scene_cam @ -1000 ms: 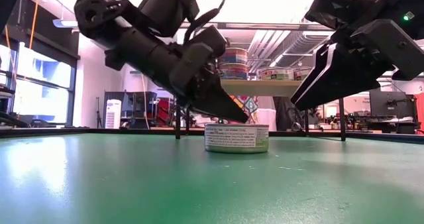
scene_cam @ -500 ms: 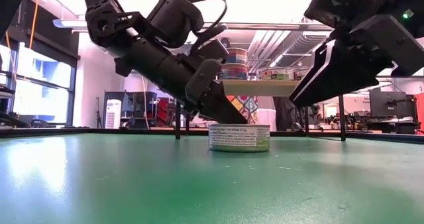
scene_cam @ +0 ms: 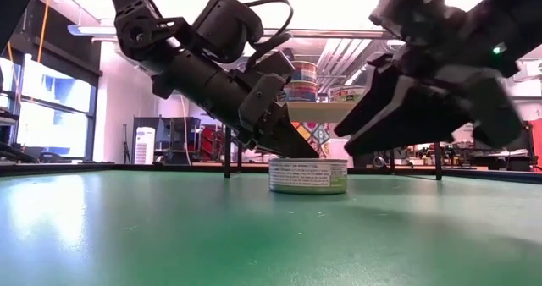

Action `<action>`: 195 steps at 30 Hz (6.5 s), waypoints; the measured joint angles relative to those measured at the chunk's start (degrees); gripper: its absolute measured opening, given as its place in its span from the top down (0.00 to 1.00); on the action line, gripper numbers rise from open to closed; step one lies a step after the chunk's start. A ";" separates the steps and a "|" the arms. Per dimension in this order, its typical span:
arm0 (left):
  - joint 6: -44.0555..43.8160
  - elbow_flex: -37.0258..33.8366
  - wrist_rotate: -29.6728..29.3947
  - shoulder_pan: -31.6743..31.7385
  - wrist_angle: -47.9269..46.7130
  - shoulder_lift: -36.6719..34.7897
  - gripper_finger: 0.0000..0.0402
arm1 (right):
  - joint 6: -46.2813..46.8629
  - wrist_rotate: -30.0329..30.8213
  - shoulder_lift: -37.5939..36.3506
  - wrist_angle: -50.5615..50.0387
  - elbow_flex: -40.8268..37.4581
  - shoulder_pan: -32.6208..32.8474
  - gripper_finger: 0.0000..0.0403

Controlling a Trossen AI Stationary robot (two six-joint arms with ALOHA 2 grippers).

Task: Stack canned seafood by type on shelf
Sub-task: Stack the green tuna can on top of the green tuna can on the shelf

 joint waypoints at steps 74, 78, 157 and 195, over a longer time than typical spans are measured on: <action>0.96 -0.30 -1.14 -1.94 1.59 -2.48 1.00 | 13.83 -8.31 -7.54 -6.61 0.04 2.73 0.47; 0.47 -0.26 -1.17 -0.77 -0.83 -1.67 1.00 | 14.68 -6.40 -8.59 -8.56 0.04 3.47 0.47; 0.04 -2.97 5.63 2.54 1.73 1.17 1.00 | 8.25 -3.48 -4.68 -5.19 0.04 1.15 0.47; 1.97 -0.44 -14.91 -4.51 -1.87 -8.74 1.00 | 0.32 -35.49 -2.85 -2.23 0.03 -18.01 0.47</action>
